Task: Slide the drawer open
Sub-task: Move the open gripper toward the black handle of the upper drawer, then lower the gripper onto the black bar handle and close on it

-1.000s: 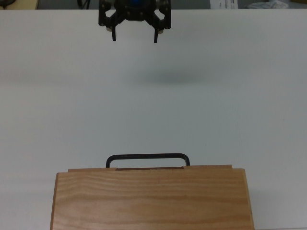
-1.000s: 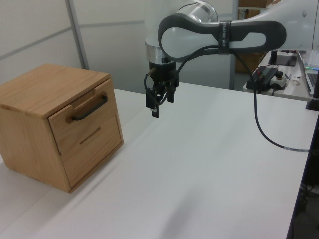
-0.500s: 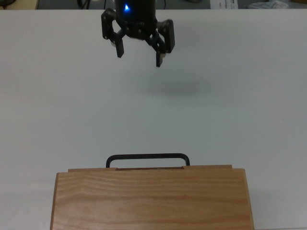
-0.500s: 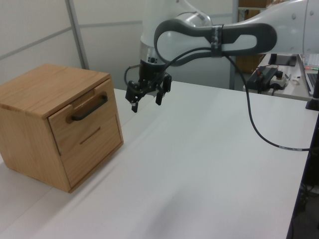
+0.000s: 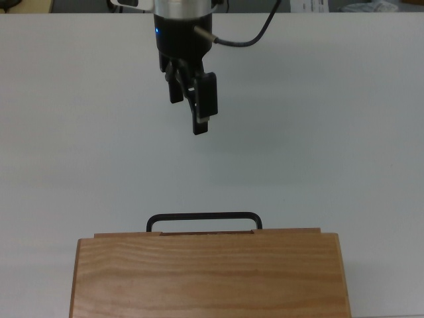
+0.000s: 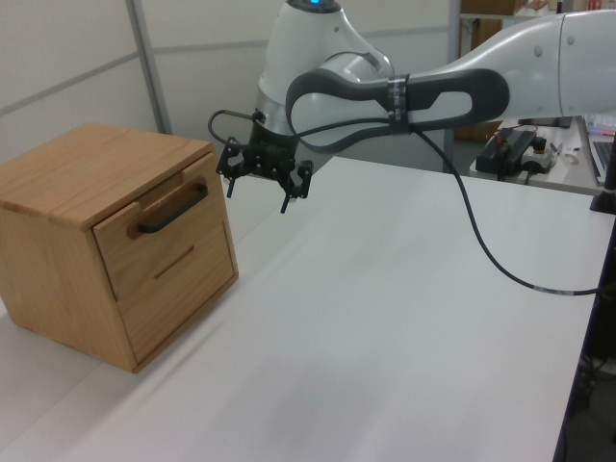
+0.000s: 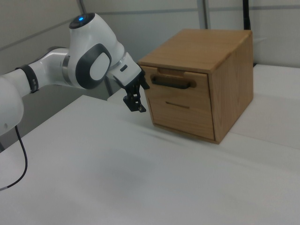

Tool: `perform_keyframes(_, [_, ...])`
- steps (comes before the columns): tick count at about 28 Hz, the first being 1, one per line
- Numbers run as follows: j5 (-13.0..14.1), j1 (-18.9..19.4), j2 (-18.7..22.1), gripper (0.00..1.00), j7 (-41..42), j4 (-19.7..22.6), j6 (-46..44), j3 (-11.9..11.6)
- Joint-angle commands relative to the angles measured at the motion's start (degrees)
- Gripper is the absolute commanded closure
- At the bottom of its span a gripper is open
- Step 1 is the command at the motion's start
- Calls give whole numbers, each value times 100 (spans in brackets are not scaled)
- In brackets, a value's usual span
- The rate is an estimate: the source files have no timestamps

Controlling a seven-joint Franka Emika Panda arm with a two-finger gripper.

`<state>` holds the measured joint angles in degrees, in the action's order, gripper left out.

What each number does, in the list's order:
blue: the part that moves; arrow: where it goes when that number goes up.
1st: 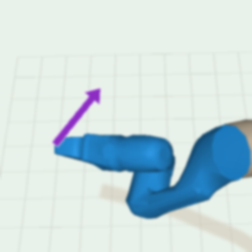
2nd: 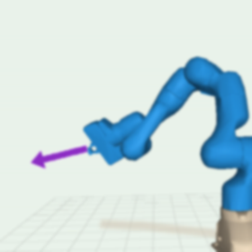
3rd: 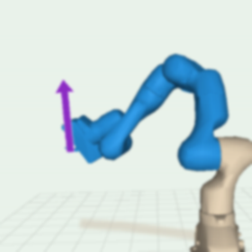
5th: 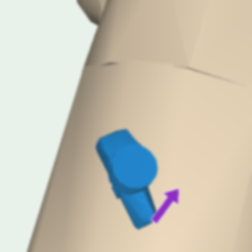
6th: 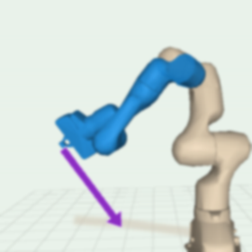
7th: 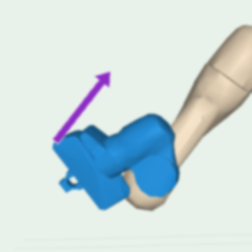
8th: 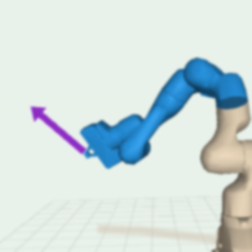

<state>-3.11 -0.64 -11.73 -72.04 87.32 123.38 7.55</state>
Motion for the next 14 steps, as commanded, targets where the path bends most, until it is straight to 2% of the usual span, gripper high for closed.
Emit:
perform_keyframes(1, [-120,73,-329,3,-1101,-311,519,27])
perform_keyframes(4, [-207,178,-532,3,-1348,-487,879,18])
perform_keyframes(10, [-637,213,-1128,5,-1760,-1013,1433,10])
perform_keyframes(14, [-787,222,-1437,5,-1831,-1304,1653,1])
